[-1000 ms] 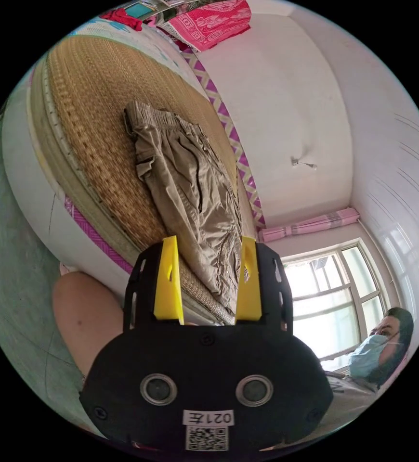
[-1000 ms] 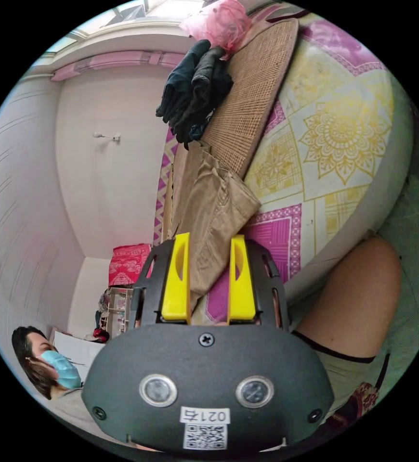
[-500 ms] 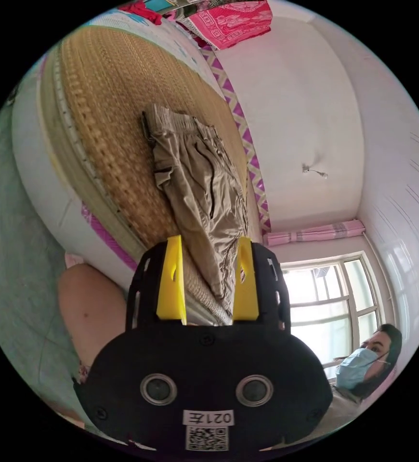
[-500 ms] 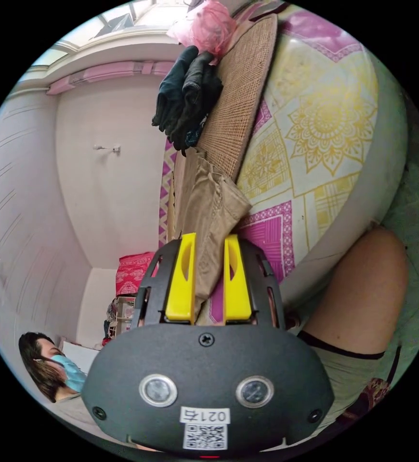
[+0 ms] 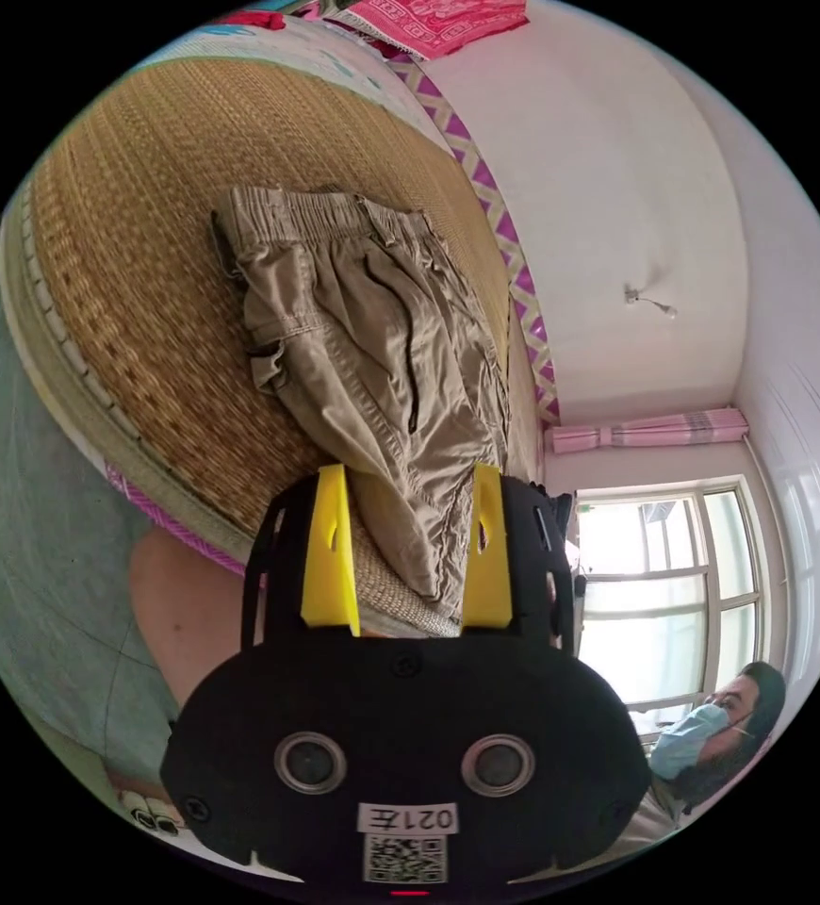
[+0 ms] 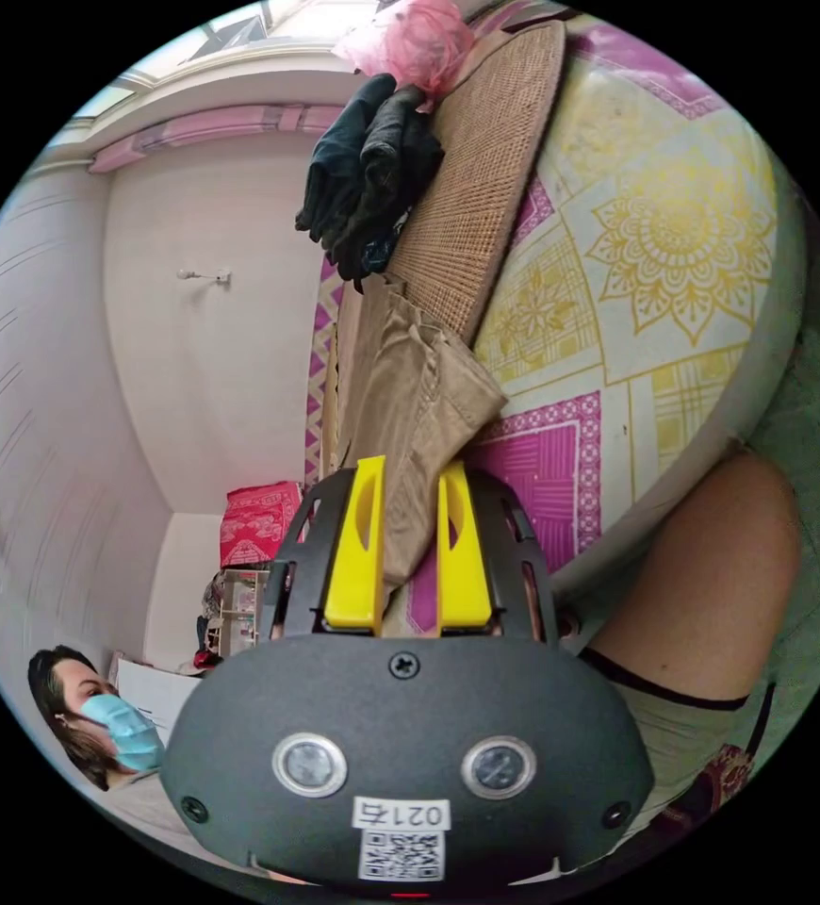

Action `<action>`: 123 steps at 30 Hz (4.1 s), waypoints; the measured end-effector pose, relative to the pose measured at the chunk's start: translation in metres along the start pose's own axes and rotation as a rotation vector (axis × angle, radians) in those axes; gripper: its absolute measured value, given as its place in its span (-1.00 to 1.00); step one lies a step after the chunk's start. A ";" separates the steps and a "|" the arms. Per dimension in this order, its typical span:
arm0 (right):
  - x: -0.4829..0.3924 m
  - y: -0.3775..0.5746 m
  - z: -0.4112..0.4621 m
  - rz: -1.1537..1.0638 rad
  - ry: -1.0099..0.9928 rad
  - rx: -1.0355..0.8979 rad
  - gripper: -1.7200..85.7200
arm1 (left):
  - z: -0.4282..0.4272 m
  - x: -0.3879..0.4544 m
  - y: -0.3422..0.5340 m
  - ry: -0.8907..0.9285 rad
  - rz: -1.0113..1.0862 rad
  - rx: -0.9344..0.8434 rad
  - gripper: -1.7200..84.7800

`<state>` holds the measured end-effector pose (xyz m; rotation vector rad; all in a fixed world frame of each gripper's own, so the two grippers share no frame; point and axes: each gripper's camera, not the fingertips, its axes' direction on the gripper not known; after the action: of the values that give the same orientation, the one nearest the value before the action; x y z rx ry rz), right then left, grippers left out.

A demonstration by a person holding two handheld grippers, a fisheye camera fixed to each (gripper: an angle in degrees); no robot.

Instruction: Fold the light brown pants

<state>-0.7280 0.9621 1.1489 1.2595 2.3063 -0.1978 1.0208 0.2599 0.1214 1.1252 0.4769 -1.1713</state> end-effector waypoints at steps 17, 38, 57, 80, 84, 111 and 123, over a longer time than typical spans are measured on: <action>0.031 -0.004 0.038 0.020 -0.059 -0.063 -0.97 | 0.067 -0.056 -0.012 -0.004 -0.025 0.026 -0.97; -0.103 -0.280 0.269 -0.201 -0.038 -0.200 -0.97 | 0.337 0.215 -0.275 -0.278 0.320 -0.139 -0.98; -0.114 -0.299 0.330 -0.497 0.002 -0.198 -0.95 | 0.449 0.190 -0.221 -0.002 0.681 -0.178 -0.98; -0.123 -0.214 0.343 -0.850 0.840 -0.350 -0.97 | 0.431 0.150 -0.072 -0.052 0.696 -0.196 -0.98; -0.136 -0.215 0.304 -0.815 0.750 -0.205 -0.94 | 0.404 0.149 -0.054 -0.024 0.707 -0.179 -0.98; -0.164 -0.313 0.277 -0.288 0.249 -0.078 -0.94 | 0.272 0.095 -0.038 0.168 0.647 -0.136 -0.98; -0.546 -0.150 0.510 -1.010 0.203 -0.417 -0.94 | 0.172 0.048 -0.050 0.327 0.639 -0.040 -0.98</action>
<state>-0.4253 0.2881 0.9602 -0.1570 2.7578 0.0857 0.9536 0.0878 0.1331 1.3107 0.3444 -0.4234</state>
